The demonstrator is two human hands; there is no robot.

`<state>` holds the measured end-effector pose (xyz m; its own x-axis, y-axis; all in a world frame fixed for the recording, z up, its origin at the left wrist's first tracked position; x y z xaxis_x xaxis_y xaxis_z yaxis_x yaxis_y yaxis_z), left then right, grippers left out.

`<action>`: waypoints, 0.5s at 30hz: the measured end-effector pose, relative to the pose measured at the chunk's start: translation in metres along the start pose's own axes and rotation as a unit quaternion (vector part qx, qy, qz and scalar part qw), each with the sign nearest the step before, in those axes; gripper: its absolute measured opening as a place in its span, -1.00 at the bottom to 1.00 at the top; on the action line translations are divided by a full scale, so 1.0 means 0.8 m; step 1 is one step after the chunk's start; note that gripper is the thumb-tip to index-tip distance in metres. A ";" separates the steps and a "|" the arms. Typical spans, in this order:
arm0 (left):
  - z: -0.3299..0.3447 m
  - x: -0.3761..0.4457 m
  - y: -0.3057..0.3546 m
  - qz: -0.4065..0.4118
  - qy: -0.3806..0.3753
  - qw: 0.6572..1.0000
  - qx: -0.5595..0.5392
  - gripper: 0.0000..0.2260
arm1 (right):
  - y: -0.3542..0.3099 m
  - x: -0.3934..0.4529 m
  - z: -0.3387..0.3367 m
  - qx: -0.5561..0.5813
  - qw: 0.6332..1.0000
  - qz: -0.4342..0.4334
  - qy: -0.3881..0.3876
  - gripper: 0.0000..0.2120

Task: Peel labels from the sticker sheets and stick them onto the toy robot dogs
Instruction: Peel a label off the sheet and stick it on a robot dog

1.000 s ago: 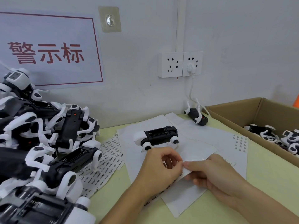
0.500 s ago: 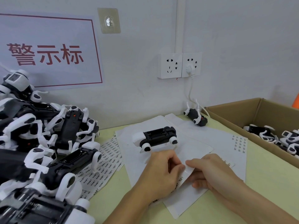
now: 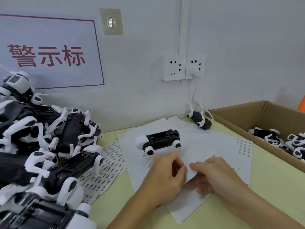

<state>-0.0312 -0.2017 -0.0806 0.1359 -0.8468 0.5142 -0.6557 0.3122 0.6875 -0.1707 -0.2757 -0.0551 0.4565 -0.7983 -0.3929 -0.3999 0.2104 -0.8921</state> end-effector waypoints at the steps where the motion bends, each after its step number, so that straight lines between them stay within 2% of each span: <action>1: 0.000 0.000 0.000 0.000 0.003 1.000 -0.003 -0.88 | -0.001 -0.001 0.001 -0.006 1.000 0.000 0.003 -0.78; 10: 0.002 0.001 -0.004 -0.026 0.022 0.999 0.003 -0.84 | 0.000 -0.003 0.000 -0.058 0.998 -0.016 -0.005 -0.81; 15: 0.002 0.003 -0.005 -0.040 0.040 0.998 -0.002 -0.83 | 0.000 0.001 -0.010 -0.047 0.998 -0.024 -0.021 -0.76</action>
<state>-0.0291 -0.2053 -0.0833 0.2462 -0.8324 0.4965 -0.6377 0.2467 0.7297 -0.1763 -0.2805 -0.0533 0.5094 -0.7809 -0.3614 -0.4490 0.1170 -0.8858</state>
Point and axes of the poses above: each hand's wrist, its own x-axis towards the middle knuckle, its own z-axis out of the palm, y = z × x, the point moved 1 cm from there along x, towards the middle knuckle, and after that the axes turned 11 degrees about z, right-handed, at the moved point
